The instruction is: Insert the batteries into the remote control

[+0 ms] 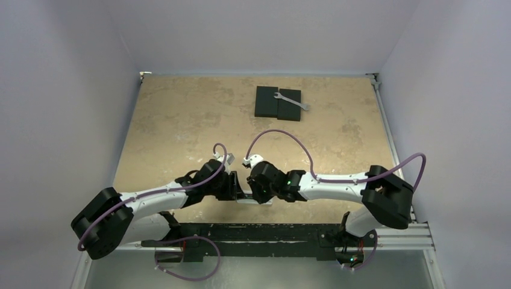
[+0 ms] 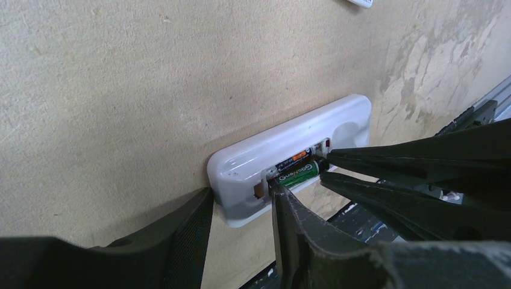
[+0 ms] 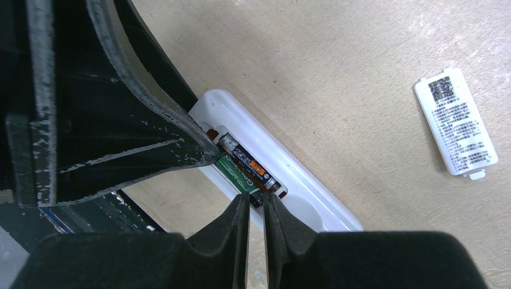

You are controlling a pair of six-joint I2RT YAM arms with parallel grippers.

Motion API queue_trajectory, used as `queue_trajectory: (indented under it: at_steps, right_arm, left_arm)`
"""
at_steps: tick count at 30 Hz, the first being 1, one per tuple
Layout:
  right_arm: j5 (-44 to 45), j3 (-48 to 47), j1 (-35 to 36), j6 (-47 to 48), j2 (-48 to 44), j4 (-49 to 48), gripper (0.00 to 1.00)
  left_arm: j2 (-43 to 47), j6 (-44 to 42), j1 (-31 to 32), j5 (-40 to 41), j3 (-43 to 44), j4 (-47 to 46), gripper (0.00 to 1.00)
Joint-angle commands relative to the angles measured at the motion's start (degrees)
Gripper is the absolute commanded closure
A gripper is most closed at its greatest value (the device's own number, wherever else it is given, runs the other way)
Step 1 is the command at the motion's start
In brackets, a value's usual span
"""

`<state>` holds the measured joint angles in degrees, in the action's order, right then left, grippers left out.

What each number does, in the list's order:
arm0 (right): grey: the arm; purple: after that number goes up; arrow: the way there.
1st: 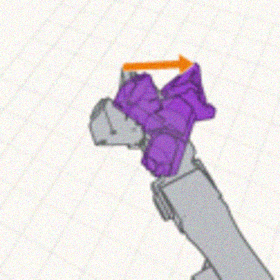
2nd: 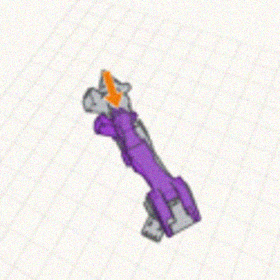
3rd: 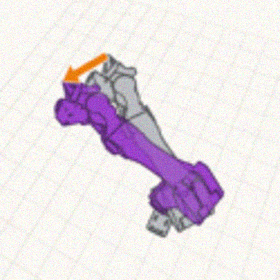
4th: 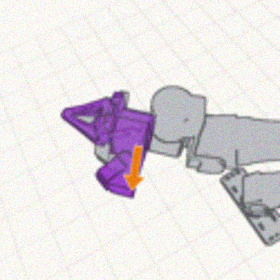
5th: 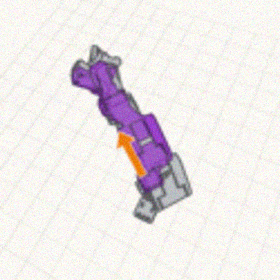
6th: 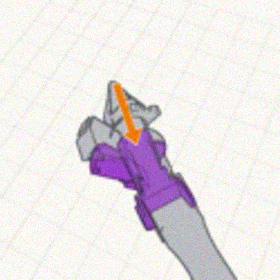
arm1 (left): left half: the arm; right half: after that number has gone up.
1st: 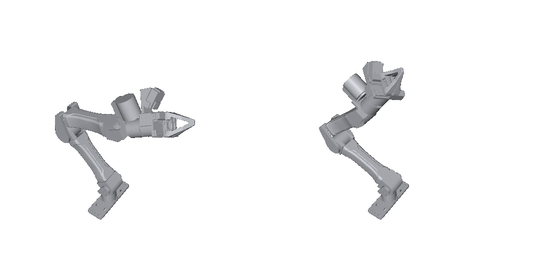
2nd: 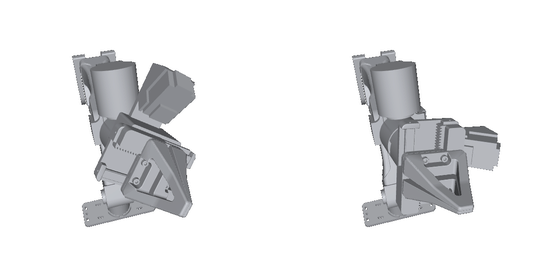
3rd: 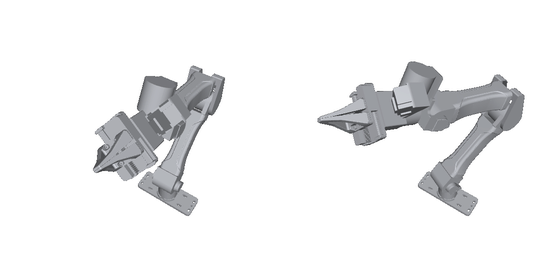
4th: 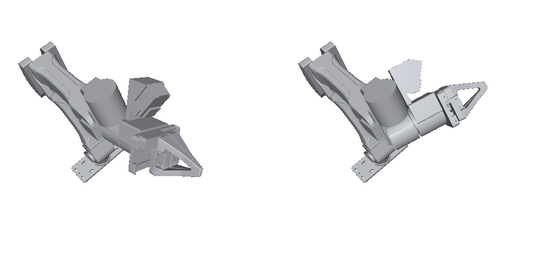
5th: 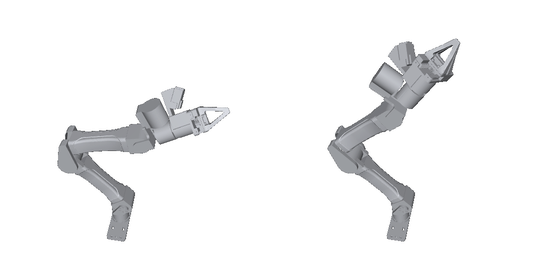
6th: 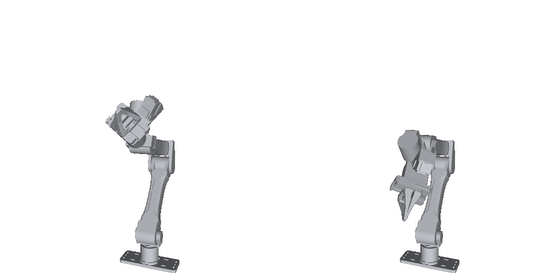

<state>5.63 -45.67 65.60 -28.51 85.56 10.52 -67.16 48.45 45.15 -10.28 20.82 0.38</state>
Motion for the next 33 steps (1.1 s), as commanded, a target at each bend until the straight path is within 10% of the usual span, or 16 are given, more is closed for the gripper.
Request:
queue_trajectory:
  at_steps: [1,33]
  right_arm:
    - [-1.83,-0.09,0.62,-0.51,1.3,-2.86,0.8]
    - [7.1,-6.98,5.06,0.8,8.95,6.64,0.91]
  left_arm:
    - [-0.68,-0.65,0.63,-1.25,0.09,-2.71,0.6]
    - [-0.55,-1.6,0.65,-0.29,-0.13,-1.53,0.62]
